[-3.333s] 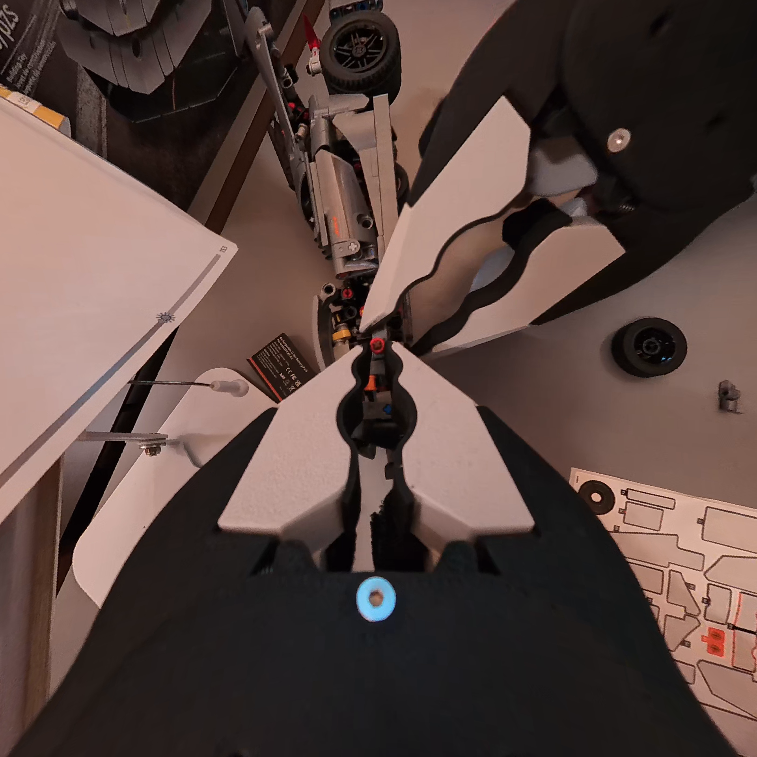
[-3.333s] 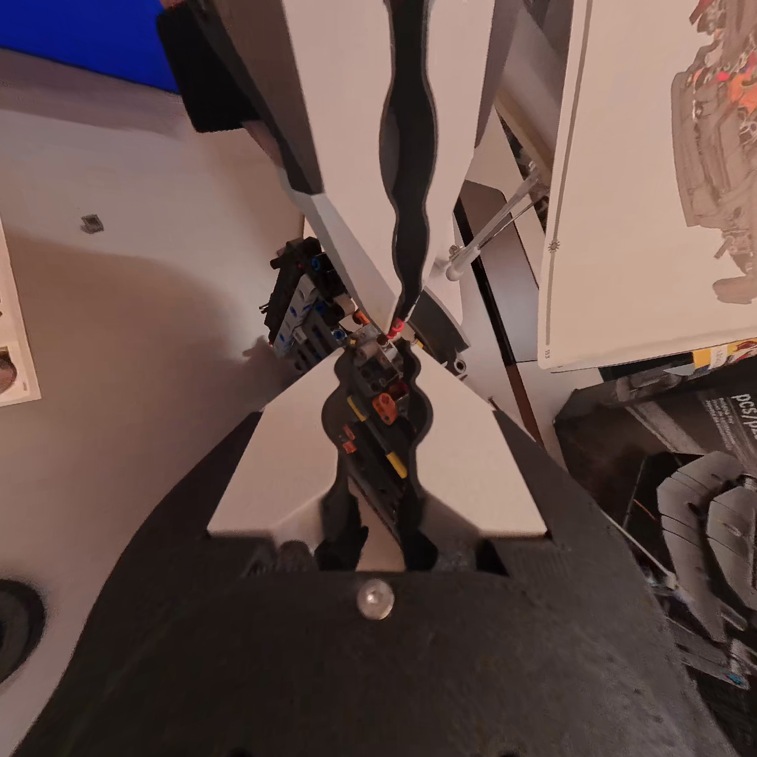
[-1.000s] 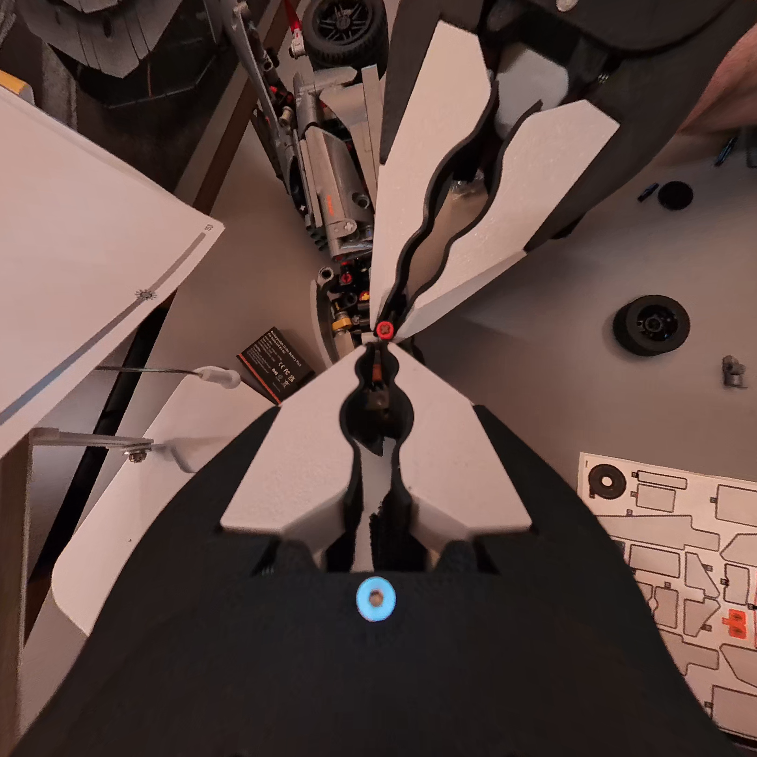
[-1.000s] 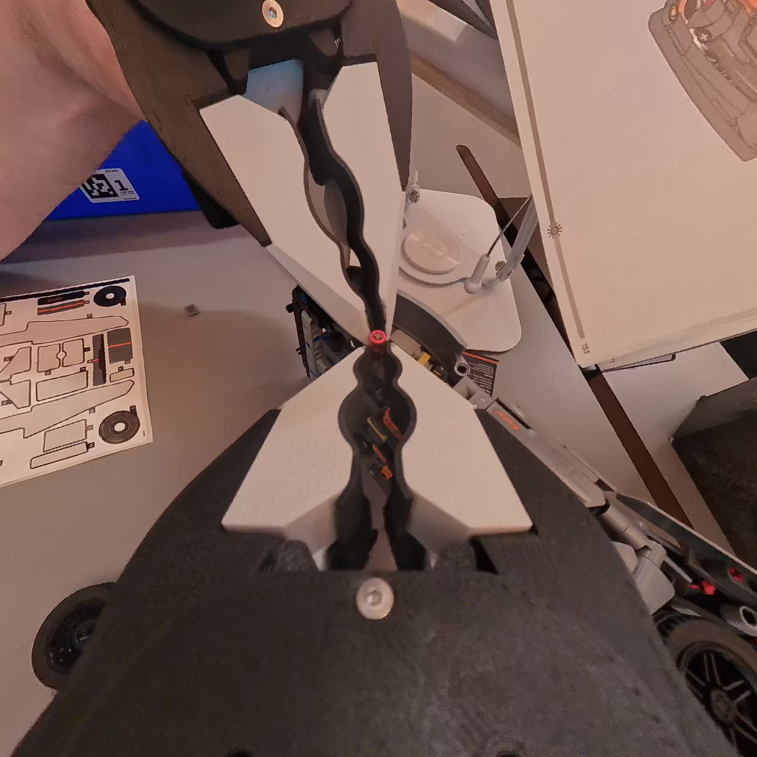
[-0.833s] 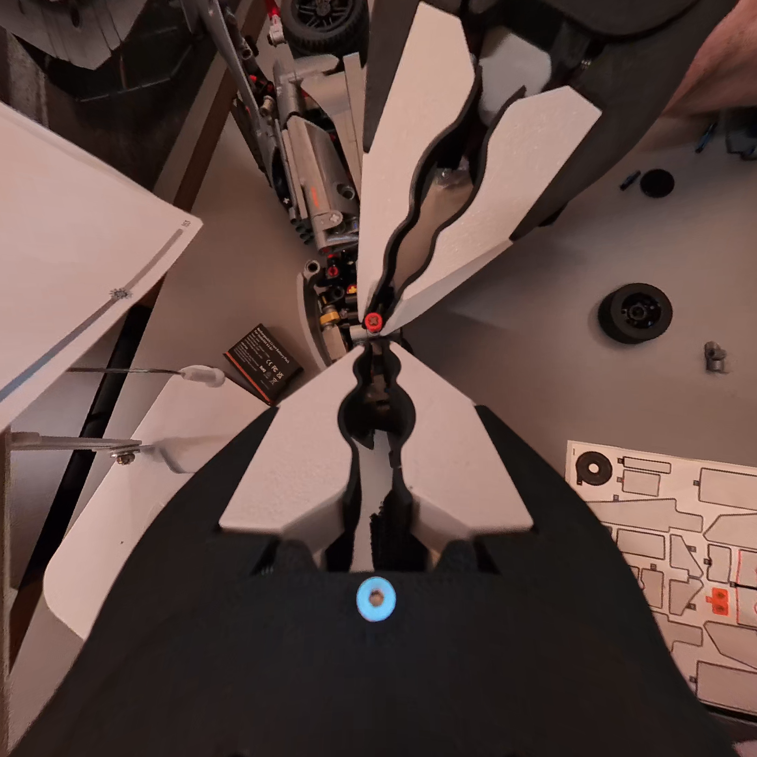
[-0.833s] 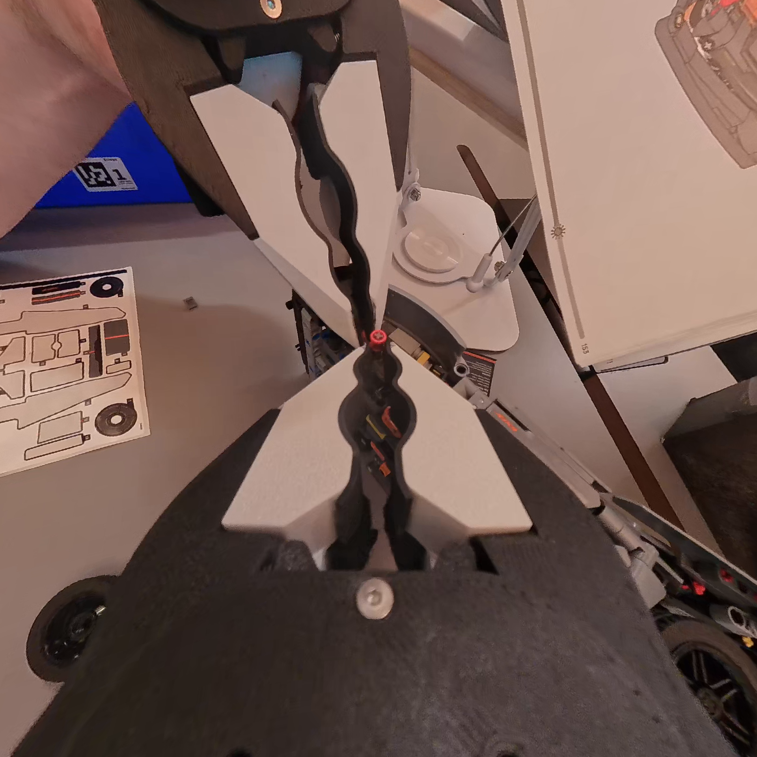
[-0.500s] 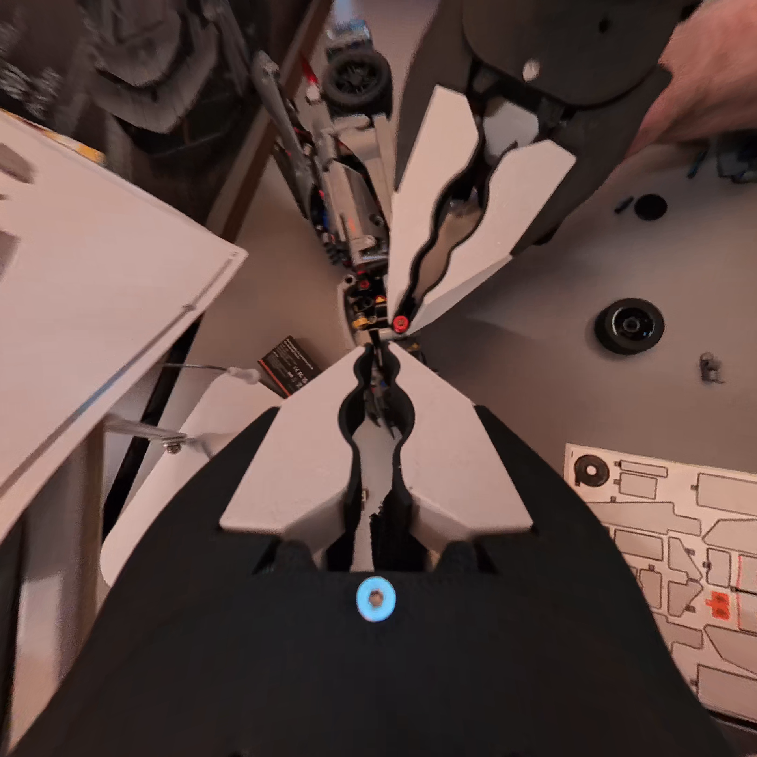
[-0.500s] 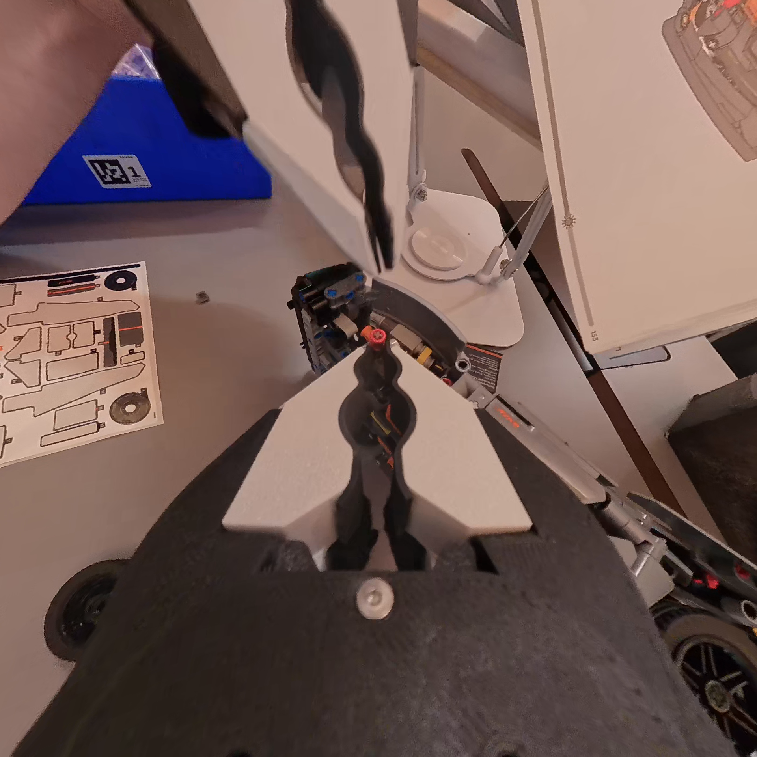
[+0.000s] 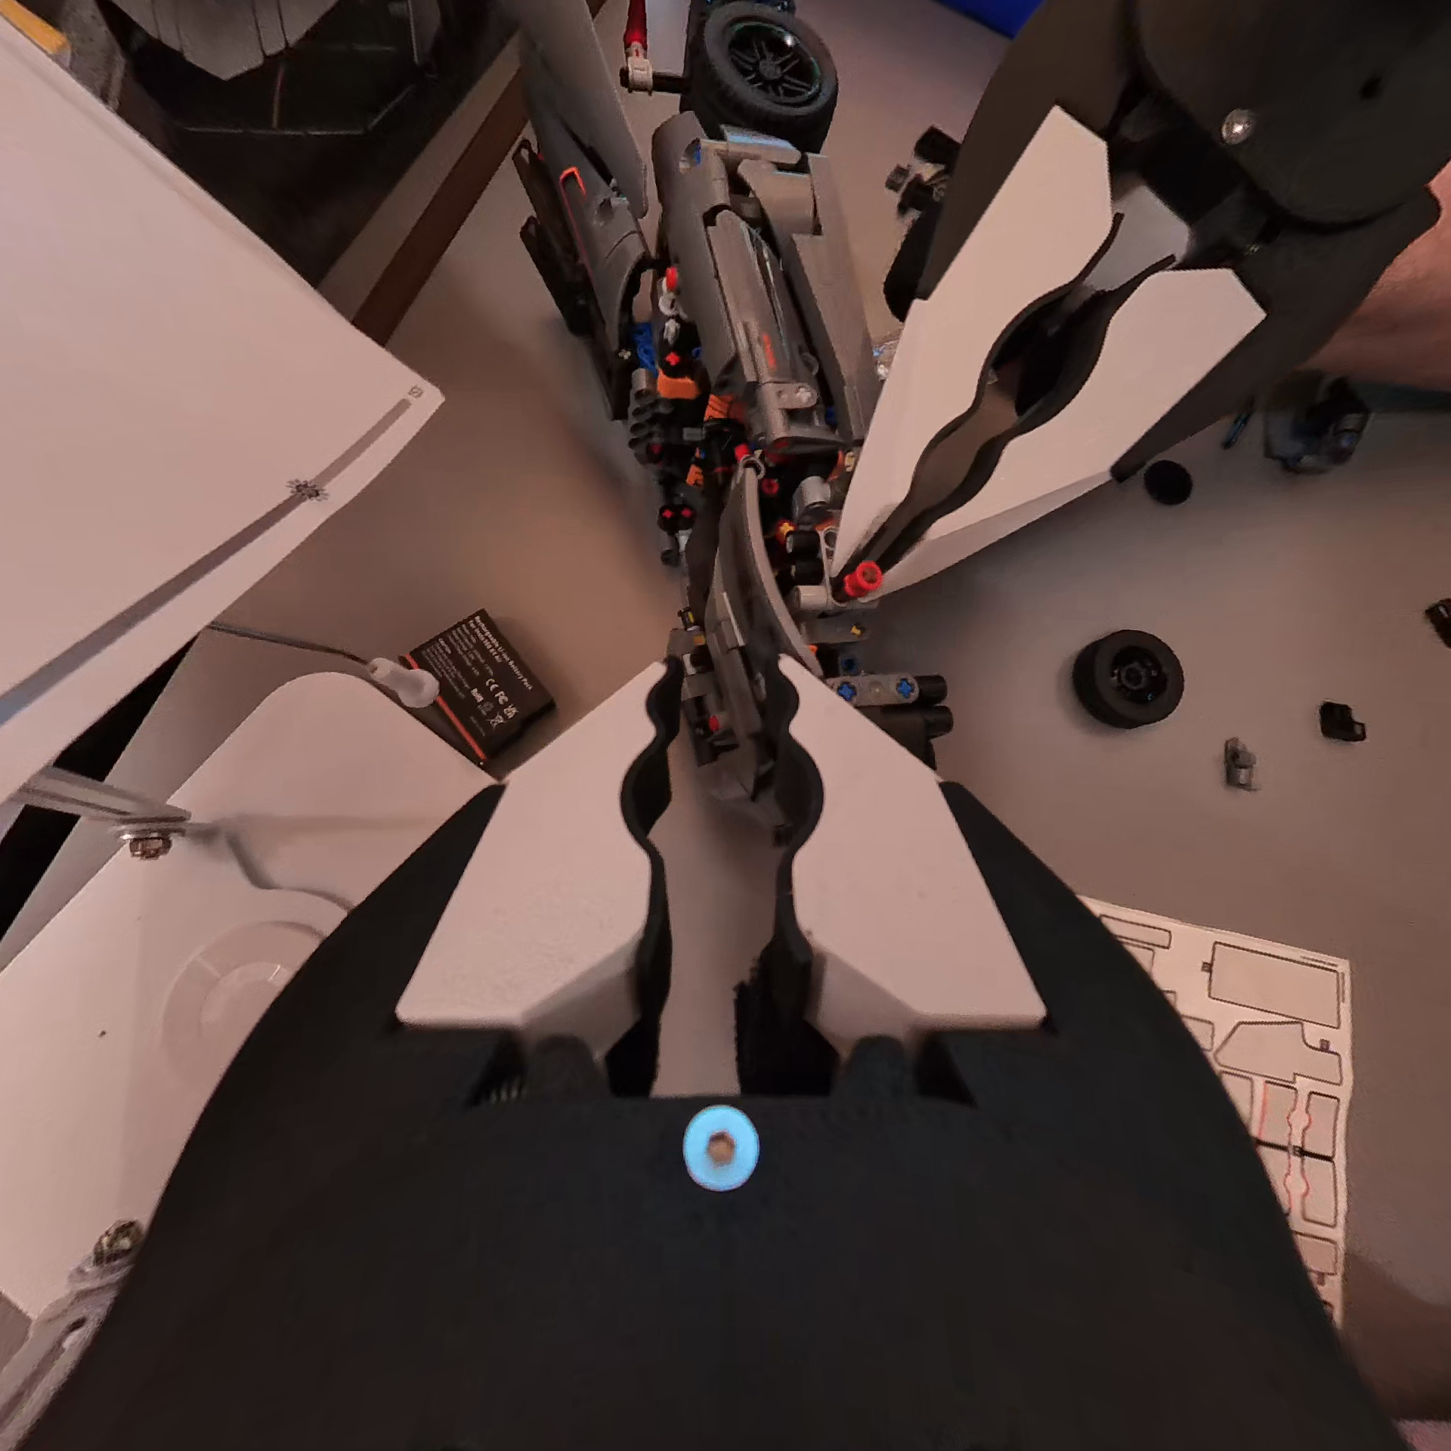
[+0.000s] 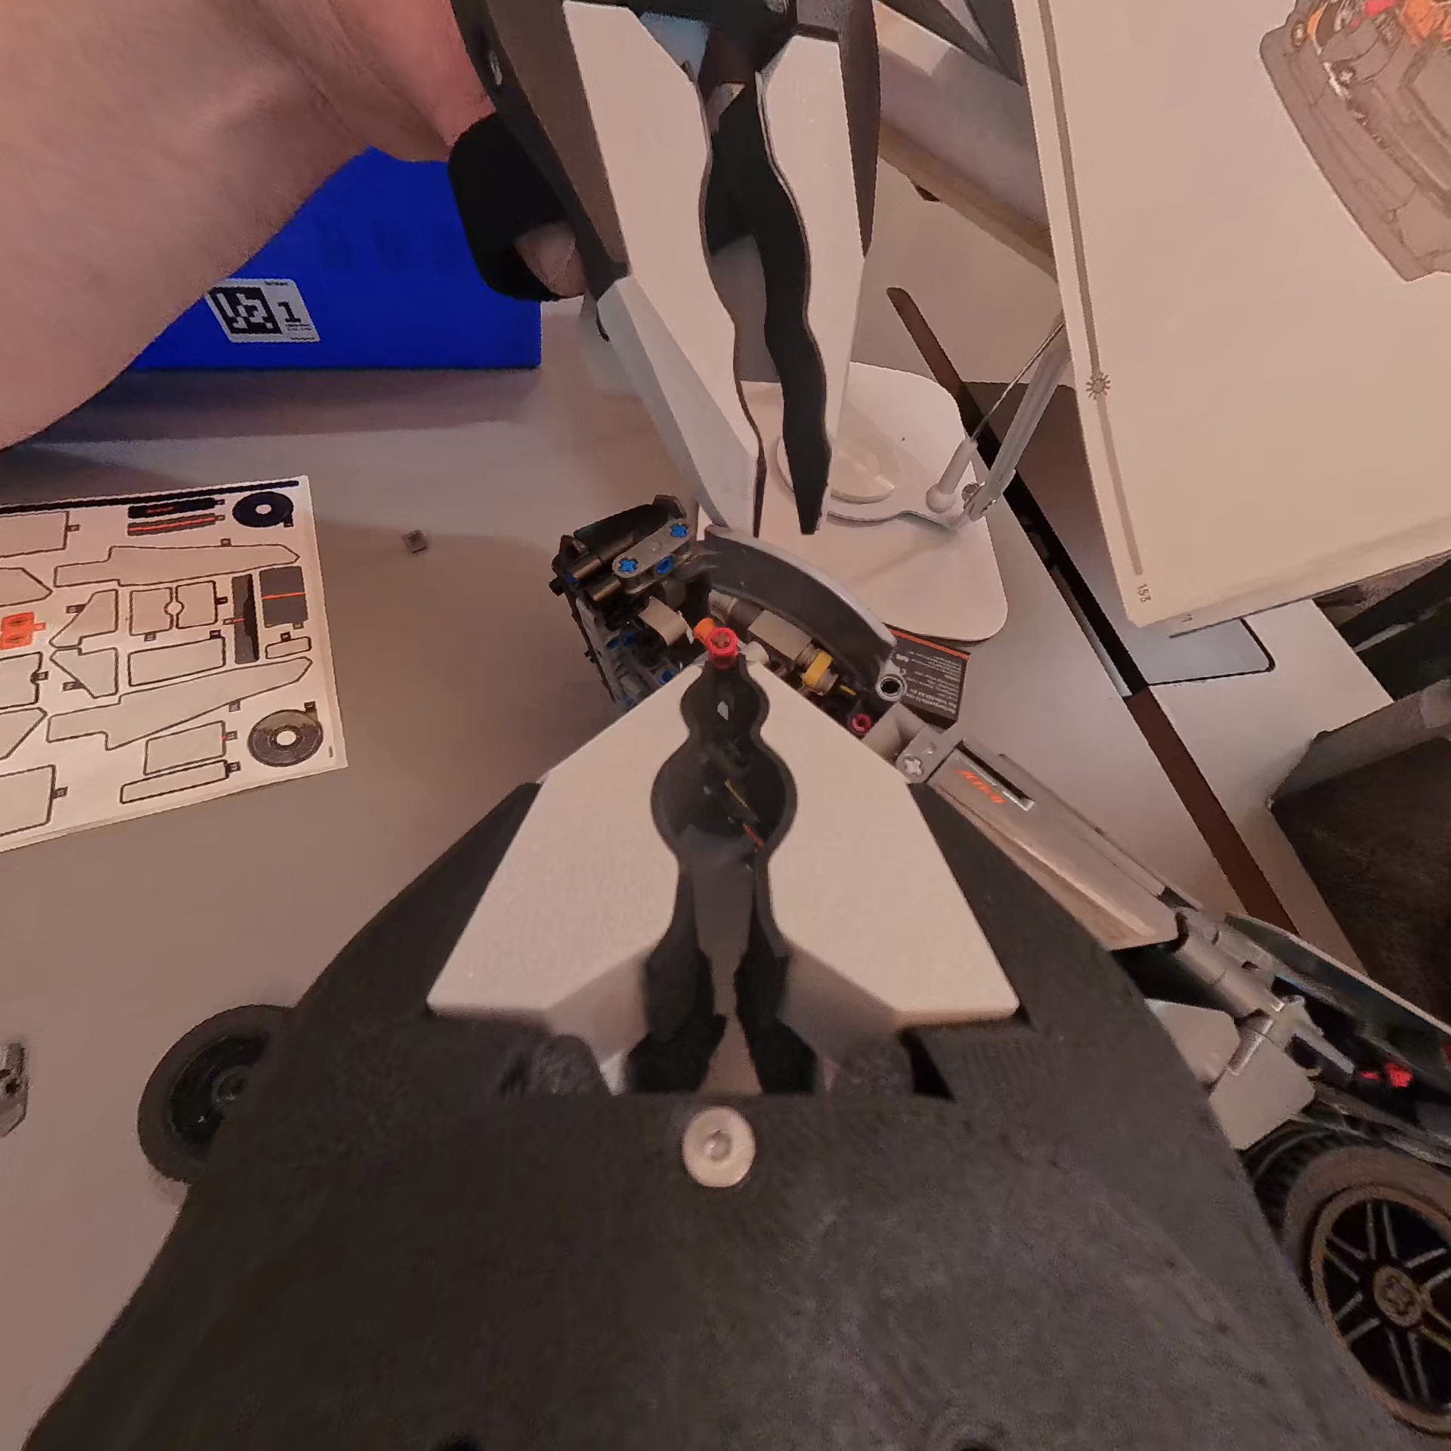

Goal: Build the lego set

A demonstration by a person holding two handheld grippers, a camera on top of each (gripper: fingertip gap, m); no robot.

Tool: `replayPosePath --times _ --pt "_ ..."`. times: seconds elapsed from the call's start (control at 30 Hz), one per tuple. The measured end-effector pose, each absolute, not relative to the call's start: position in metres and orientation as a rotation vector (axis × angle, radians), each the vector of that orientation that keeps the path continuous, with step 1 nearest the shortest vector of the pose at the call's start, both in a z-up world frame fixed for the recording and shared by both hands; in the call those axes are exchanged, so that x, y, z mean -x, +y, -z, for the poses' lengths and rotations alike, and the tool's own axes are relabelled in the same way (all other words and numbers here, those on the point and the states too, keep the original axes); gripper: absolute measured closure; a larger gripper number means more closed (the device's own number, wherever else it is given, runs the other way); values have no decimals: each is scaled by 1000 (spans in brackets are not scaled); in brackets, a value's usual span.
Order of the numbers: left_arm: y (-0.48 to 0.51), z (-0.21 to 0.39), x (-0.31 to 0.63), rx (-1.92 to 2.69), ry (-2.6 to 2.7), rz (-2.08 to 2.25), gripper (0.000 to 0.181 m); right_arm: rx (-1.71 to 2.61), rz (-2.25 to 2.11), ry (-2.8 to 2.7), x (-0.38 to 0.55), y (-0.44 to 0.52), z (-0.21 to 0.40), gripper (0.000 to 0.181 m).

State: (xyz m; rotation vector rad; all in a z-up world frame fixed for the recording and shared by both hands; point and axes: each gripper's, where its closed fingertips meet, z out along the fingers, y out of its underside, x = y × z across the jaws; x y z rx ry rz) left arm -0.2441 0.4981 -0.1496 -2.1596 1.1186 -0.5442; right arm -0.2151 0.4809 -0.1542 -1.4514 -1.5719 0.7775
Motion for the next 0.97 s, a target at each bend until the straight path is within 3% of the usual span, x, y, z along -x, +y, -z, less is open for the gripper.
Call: replayPosePath --times 0.97 --pt "475 159 215 2149 1257 700 170 1461 -786 -1554 189 457 163 181"
